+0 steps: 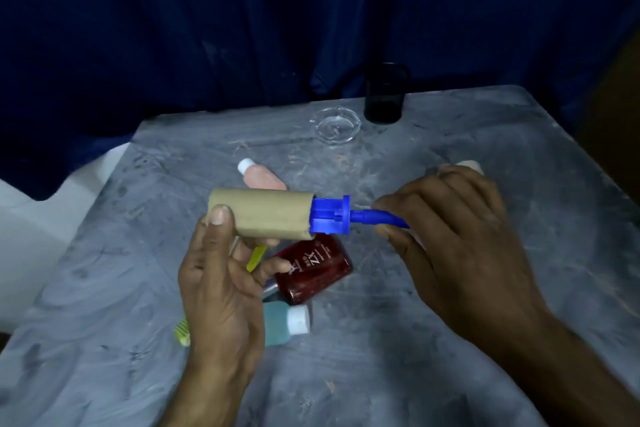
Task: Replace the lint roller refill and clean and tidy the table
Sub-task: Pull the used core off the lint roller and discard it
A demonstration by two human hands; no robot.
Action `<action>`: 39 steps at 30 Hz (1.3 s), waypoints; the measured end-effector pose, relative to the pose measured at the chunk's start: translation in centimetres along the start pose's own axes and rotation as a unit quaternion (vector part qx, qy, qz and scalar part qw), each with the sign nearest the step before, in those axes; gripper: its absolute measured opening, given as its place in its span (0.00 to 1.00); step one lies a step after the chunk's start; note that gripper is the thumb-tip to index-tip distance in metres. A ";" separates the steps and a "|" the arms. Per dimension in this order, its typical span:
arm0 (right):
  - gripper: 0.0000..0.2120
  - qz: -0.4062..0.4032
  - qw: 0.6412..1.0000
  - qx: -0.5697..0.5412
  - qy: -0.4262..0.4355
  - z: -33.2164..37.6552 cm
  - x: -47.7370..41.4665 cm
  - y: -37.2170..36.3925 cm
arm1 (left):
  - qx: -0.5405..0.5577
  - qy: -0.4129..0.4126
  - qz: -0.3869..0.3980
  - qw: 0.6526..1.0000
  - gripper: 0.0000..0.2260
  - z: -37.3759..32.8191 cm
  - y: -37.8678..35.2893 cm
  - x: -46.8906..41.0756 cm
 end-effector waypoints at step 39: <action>0.11 -0.031 0.995 -0.038 0.083 5.4 -3.0 3.1 | -0.006 -0.135 0.002 0.991 0.20 -7.6 4.0 4.1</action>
Point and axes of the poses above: each hand's wrist, its own x-axis away from the middle knuckle, its own y-axis out of the back of the hand, z = x × y, the point moved 5 cm from there along -x, towards the middle knuckle, and after that the axes turned 14 degrees about x, right-handed, at the moved point
